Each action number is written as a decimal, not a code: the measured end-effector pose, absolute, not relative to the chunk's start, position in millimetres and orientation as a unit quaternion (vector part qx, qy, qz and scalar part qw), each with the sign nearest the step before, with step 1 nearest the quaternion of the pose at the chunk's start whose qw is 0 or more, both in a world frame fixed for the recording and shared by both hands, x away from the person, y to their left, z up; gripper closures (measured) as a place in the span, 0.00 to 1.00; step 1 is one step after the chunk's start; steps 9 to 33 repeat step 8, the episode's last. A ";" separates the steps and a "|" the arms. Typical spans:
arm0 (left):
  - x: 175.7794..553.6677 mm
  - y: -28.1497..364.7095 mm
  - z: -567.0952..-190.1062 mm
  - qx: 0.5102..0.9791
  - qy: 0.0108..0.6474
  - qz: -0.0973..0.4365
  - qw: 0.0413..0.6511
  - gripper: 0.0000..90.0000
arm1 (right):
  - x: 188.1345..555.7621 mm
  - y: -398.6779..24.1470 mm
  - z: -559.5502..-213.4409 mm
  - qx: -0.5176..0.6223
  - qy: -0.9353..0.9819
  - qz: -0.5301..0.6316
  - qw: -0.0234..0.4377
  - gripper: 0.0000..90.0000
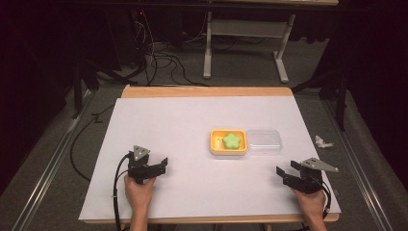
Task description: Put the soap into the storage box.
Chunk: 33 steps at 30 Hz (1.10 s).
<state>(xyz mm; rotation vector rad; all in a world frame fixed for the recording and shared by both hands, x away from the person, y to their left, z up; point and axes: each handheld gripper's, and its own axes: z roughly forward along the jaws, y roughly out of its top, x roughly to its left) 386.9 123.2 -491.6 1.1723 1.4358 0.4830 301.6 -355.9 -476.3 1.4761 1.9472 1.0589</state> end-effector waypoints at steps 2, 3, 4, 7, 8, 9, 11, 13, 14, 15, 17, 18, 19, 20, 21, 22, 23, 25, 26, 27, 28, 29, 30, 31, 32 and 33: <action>386.4 123.0 -491.6 0.503 0.612 0.207 0.574 0.18 | 302.5 -356.0 -477.3 0.539 0.712 0.382 0.240 0.36; 386.3 123.0 -491.7 0.504 0.611 0.209 0.573 0.18 | 302.8 -354.9 -477.5 0.543 0.710 0.377 0.240 0.36; 386.1 122.8 -491.9 0.505 0.609 0.209 0.574 0.18 | 303.3 -354.0 -477.8 0.542 0.714 0.371 0.242 0.36; 385.5 122.8 -491.8 0.506 0.607 0.210 0.576 0.18 | 304.6 -350.7 -478.5 0.538 0.724 0.358 0.242 0.36; 385.4 122.7 -491.7 0.506 0.607 0.209 0.577 0.18 | 304.6 -350.0 -478.5 0.539 0.725 0.356 0.241 0.36; 385.4 122.7 -491.7 0.506 0.607 0.209 0.577 0.18 | 304.6 -350.0 -478.5 0.539 0.725 0.356 0.241 0.36; 385.4 122.7 -491.7 0.506 0.607 0.209 0.577 0.18 | 304.6 -350.0 -478.5 0.539 0.725 0.356 0.241 0.36; 385.4 122.7 -491.7 0.506 0.607 0.209 0.577 0.18 | 304.6 -350.0 -478.5 0.539 0.725 0.356 0.241 0.36; 385.4 122.7 -491.7 0.506 0.607 0.209 0.577 0.18 | 304.6 -350.0 -478.5 0.539 0.725 0.356 0.241 0.36; 385.4 122.7 -491.7 0.506 0.607 0.209 0.577 0.18 | 304.6 -350.0 -478.5 0.539 0.725 0.356 0.241 0.36; 385.4 122.7 -491.7 0.506 0.607 0.209 0.577 0.18 | 304.6 -350.0 -478.5 0.539 0.725 0.356 0.241 0.36; 385.4 122.7 -491.7 0.506 0.607 0.209 0.577 0.18 | 304.6 -350.0 -478.5 0.539 0.725 0.356 0.241 0.36; 385.4 122.7 -491.7 0.506 0.607 0.209 0.577 0.18 | 304.6 -350.0 -478.5 0.539 0.725 0.356 0.241 0.36; 385.4 122.7 -491.7 0.506 0.607 0.209 0.577 0.18 | 304.6 -350.0 -478.5 0.539 0.725 0.356 0.241 0.36; 385.4 122.7 -491.7 0.506 0.607 0.209 0.577 0.18 | 304.6 -350.0 -478.5 0.539 0.725 0.356 0.241 0.36; 385.4 122.7 -491.7 0.506 0.607 0.209 0.577 0.18 | 304.6 -350.0 -478.5 0.539 0.725 0.356 0.241 0.36; 385.4 122.7 -491.7 0.506 0.607 0.209 0.577 0.18 | 304.6 -350.0 -478.5 0.539 0.725 0.356 0.241 0.36; 385.4 122.7 -491.7 0.506 0.607 0.209 0.577 0.18 | 304.6 -350.0 -478.5 0.539 0.725 0.356 0.241 0.36; 385.4 122.7 -491.7 0.506 0.607 0.209 0.577 0.18 | 304.6 -350.0 -478.5 0.539 0.725 0.356 0.241 0.36; 385.4 122.7 -491.7 0.506 0.607 0.209 0.577 0.18 | 304.6 -350.0 -478.5 0.539 0.725 0.356 0.241 0.36; 385.4 122.7 -491.7 0.506 0.607 0.209 0.577 0.18 | 304.6 -350.0 -478.5 0.539 0.725 0.356 0.241 0.36; 385.4 122.7 -491.7 0.506 0.607 0.209 0.577 0.18 | 304.6 -350.0 -478.5 0.539 0.725 0.356 0.241 0.36; 385.4 122.7 -491.7 0.506 0.607 0.209 0.577 0.18 | 304.6 -350.0 -478.5 0.539 0.725 0.356 0.241 0.36; 385.4 122.7 -491.7 0.506 0.607 0.209 0.577 0.18 | 304.6 -350.0 -478.5 0.539 0.725 0.356 0.241 0.36; 385.4 122.7 -491.7 0.506 0.607 0.209 0.577 0.18 | 304.6 -350.0 -478.5 0.539 0.725 0.356 0.241 0.36; 385.4 122.7 -491.7 0.506 0.607 0.209 0.577 0.18 | 304.6 -350.0 -478.5 0.539 0.725 0.356 0.241 0.36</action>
